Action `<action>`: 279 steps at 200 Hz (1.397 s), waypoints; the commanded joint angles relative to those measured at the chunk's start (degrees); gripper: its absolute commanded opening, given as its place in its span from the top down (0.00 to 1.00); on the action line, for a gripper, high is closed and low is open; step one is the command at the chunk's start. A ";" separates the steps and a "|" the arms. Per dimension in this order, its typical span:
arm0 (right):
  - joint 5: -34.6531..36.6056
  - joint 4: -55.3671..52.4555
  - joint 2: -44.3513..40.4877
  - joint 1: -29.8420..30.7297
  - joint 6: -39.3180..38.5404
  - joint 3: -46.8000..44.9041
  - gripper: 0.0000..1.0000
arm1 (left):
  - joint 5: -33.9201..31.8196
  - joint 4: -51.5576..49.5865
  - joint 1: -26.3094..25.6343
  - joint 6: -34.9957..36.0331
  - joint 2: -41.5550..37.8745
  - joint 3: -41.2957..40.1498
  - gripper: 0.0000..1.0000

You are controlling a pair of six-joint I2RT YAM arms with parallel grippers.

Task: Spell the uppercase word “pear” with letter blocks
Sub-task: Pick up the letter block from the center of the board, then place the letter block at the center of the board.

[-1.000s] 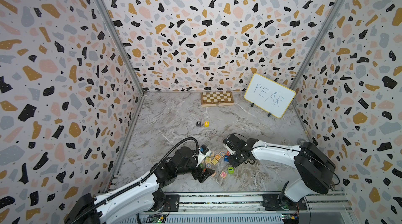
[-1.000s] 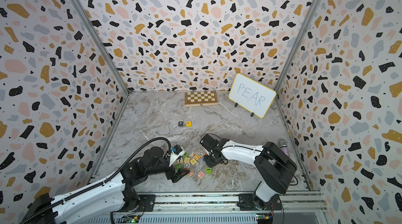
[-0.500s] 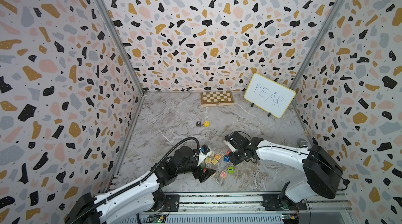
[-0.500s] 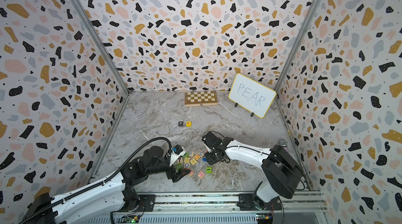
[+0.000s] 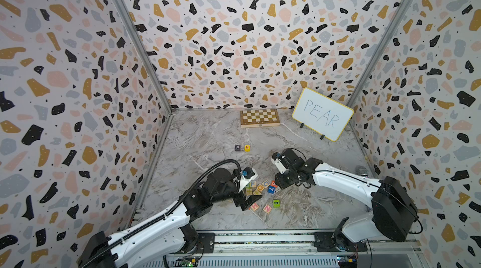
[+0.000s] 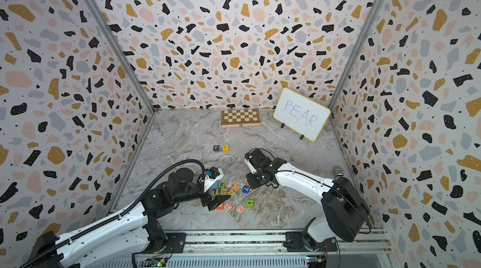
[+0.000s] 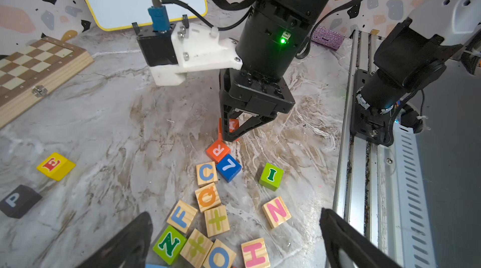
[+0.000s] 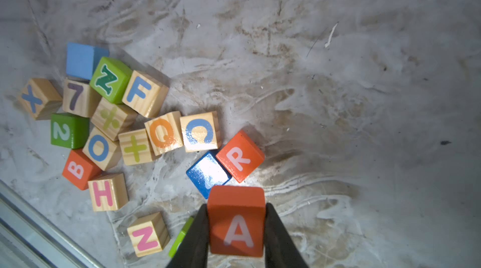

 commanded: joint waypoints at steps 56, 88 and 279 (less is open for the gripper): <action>-1.55 3.62 6.02 -2.64 -0.10 11.20 0.79 | 4.02 5.87 12.27 2.12 10.63 11.19 0.01; -1.70 5.67 11.11 -4.66 -0.25 16.08 0.79 | 5.29 6.74 17.78 -1.53 15.88 13.88 0.01; 0.39 2.80 42.12 -7.95 4.20 45.97 0.78 | -9.25 -11.07 24.17 -18.47 35.94 32.15 0.01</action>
